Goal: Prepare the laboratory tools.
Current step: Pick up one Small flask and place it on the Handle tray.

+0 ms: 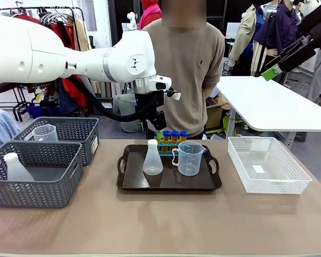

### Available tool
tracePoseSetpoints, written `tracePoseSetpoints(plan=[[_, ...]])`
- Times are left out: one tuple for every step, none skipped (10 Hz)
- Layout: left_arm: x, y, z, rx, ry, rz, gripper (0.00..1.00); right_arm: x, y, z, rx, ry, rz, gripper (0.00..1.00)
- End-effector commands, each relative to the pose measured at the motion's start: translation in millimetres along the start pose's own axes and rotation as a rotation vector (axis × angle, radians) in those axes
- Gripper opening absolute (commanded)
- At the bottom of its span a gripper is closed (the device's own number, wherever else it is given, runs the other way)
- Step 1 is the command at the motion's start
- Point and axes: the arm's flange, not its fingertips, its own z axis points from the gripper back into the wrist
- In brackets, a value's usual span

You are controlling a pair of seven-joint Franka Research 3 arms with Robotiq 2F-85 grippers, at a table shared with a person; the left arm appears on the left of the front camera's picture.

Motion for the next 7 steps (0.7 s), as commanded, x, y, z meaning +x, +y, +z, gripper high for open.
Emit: tracePoseSetpoints(plan=[[-1.3,2.3,1.9,0.004,-0.007,0.003,1.0,1.3,-1.4,0.3,0.016,-0.028,0.016,1.0],[-1.3,2.3,1.9,0.004,-0.007,0.003,1.0,1.3,-1.4,0.3,0.016,-0.028,0.016,1.0],[0.7,0.7,0.0,0.0,-0.002,0.0,1.0,1.3,-1.4,0.3,0.016,-0.028,0.016,1.0],[-9.7,6.8,27.4,-0.032,-0.072,-0.045,1.0,1.3,-1.4,0.3,0.016,-0.028,0.016,1.0],[-29.7,-2.5,60.4,-0.022,-0.094,-0.057,1.0,1.3,-1.4,0.3,0.016,-0.028,0.016,1.0],[-35.8,-5.2,75.5,-0.027,-0.137,-0.056,1.0,1.3,-1.4,0.3,0.016,-0.028,0.016,1.0],[-47.2,-8.9,94.3,-0.02,-0.155,-0.058,1.0,1.3,-1.4,0.3,0.016,-0.028,0.016,1.0]])
